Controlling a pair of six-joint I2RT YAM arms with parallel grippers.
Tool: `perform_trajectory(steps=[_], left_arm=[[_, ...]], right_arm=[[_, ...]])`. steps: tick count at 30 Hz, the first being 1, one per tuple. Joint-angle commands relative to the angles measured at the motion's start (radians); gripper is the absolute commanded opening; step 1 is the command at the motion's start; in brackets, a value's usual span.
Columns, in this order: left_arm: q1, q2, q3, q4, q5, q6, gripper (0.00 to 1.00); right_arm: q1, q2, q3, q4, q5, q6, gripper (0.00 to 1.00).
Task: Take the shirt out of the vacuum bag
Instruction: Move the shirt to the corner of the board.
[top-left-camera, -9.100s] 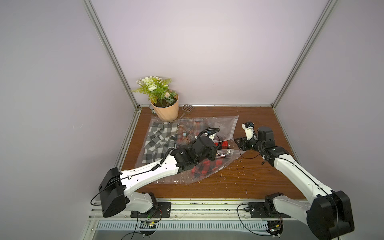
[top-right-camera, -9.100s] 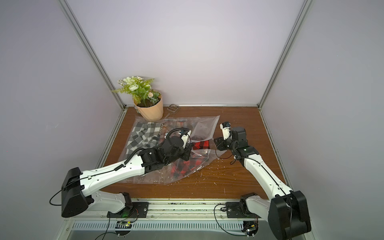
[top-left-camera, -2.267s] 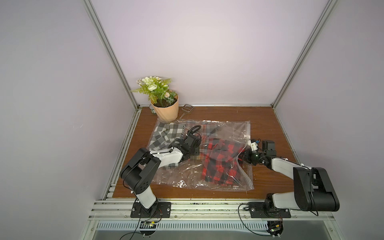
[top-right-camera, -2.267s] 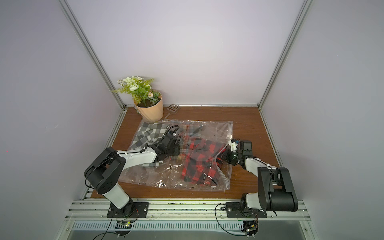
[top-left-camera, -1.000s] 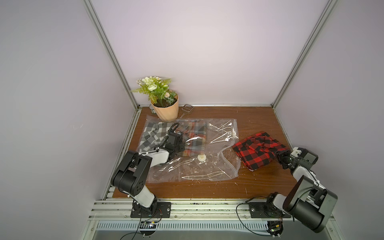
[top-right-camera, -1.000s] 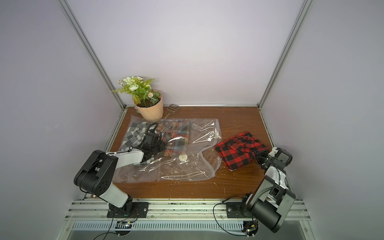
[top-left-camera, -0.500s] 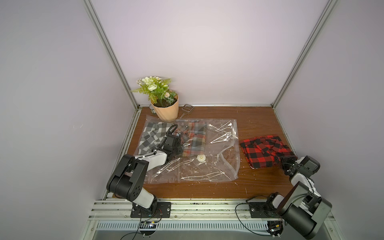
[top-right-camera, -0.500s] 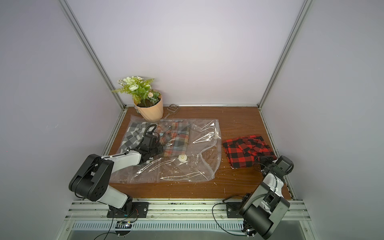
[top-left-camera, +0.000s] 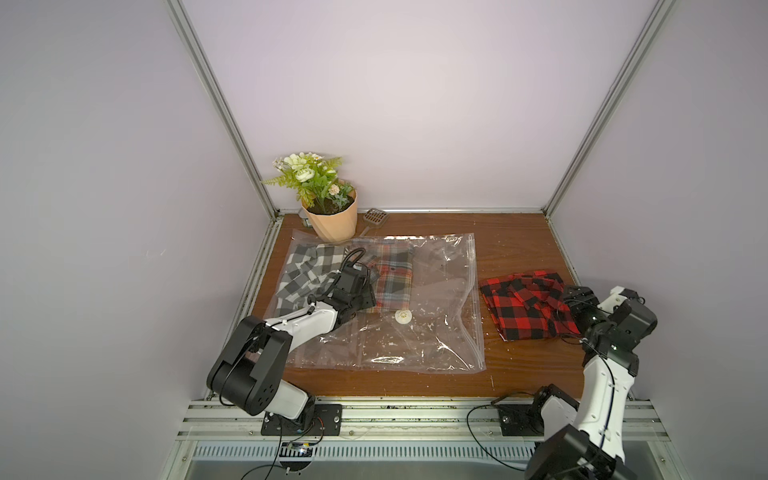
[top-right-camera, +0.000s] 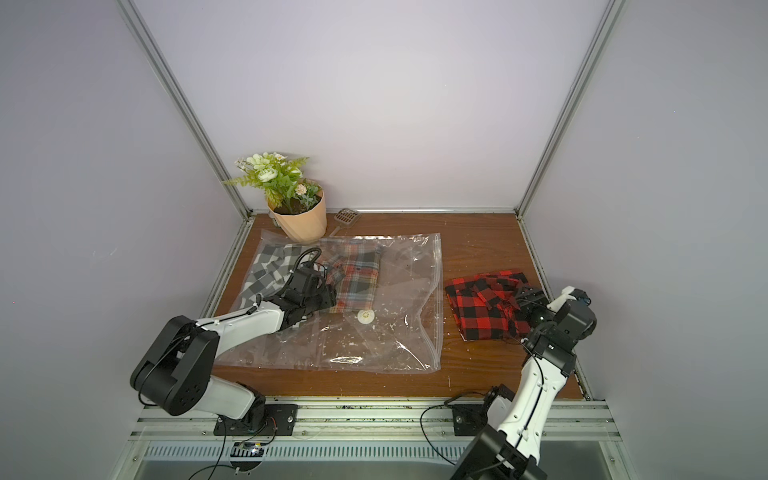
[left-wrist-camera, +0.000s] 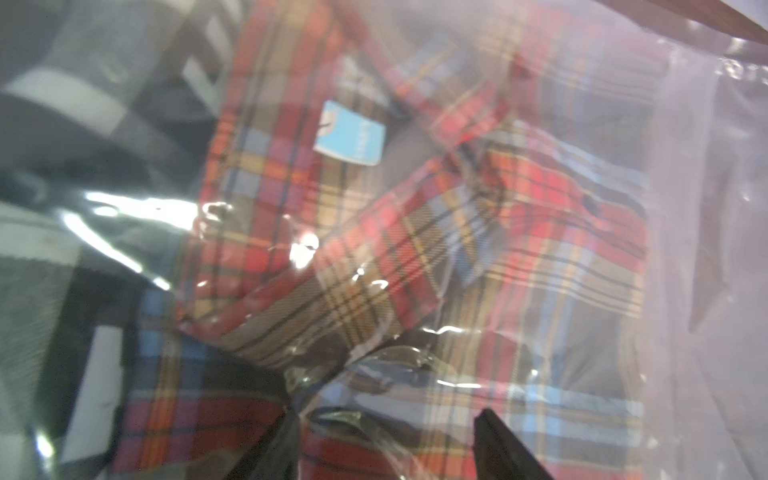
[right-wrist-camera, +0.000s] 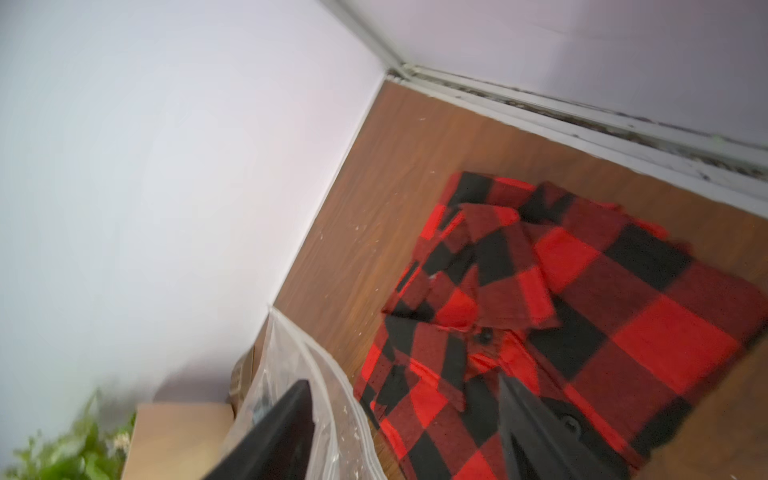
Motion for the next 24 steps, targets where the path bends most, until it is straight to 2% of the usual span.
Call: perform_trajectory(steps=[1,2,4,5,7,13,14,18,24], left_arm=[[-0.037,-0.042,0.040,0.012,0.015,0.001,0.73],[-0.042,-0.044,0.049,0.014,0.024,0.002,0.74],[-0.053,-0.060,0.055,0.027,0.038,0.004,0.76],[-0.059,-0.070,0.052,0.043,0.046,0.007,0.77],[-0.078,-0.090,0.059,0.057,0.056,0.011,0.78],[-0.106,-0.128,0.085,0.056,0.084,0.021,0.78],[-0.107,-0.133,0.084,0.060,0.088,0.021,0.78],[-0.106,-0.143,0.075,0.071,0.085,0.019,0.78],[-0.106,-0.150,0.060,0.087,0.086,0.023,0.78]], right_arm=[[0.162,0.054,0.101,-0.184,0.168,-0.167,0.76],[0.190,0.053,0.101,-0.195,0.208,-0.187,0.78],[0.218,0.071,0.089,-0.203,0.216,-0.228,0.92],[0.231,0.101,0.095,-0.226,0.230,-0.250,0.93],[0.257,0.182,0.092,-0.256,0.277,-0.289,0.94],[0.311,0.343,0.101,-0.200,0.409,-0.295,0.95],[0.331,0.386,0.119,-0.217,0.419,-0.303,0.94],[0.466,0.504,0.151,-0.250,0.593,-0.304,0.94],[0.496,0.625,0.162,-0.233,0.701,-0.310,0.93]])
